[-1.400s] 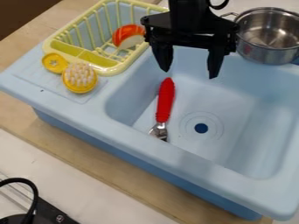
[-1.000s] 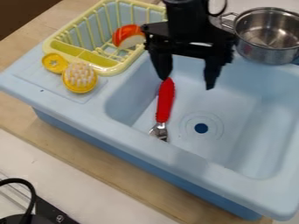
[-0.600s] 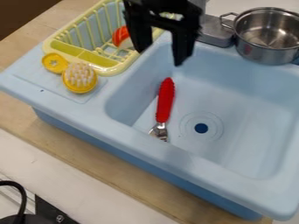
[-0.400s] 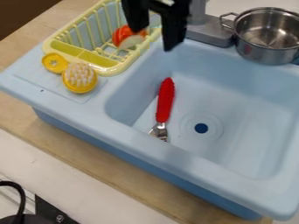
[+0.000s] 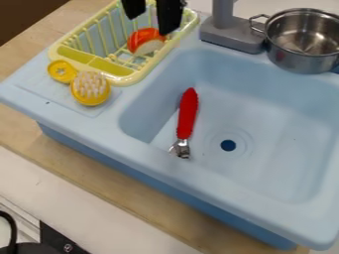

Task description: Moves a red thing to the top of the sink

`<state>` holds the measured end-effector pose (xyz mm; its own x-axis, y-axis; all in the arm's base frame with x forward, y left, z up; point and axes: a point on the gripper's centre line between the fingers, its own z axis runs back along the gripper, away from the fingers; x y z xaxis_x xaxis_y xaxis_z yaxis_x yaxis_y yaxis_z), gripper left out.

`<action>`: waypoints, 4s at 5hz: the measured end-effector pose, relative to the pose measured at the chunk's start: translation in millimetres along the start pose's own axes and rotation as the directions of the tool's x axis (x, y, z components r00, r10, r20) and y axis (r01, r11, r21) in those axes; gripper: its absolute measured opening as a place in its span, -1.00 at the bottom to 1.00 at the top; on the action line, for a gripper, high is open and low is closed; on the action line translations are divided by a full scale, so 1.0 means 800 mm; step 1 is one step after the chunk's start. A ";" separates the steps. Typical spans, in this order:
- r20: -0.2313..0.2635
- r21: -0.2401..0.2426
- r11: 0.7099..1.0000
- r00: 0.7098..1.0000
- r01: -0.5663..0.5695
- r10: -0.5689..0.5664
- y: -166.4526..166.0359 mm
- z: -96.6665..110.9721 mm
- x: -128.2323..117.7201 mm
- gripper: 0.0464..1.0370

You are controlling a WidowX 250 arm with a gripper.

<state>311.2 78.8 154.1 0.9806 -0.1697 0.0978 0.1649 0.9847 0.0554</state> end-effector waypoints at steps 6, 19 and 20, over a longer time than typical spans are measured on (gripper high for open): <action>0.029 0.098 0.903 0.905 0.419 -0.424 0.062 -0.065 0.037 0.92; 0.054 0.010 0.976 0.975 0.216 -0.216 -0.050 -0.008 -0.019 -0.03; 0.061 -0.017 0.953 0.952 0.303 -0.301 -0.091 -0.007 -0.021 -0.03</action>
<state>283.2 10.0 143.0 0.8770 -0.4606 0.1368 0.4560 0.8876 0.0655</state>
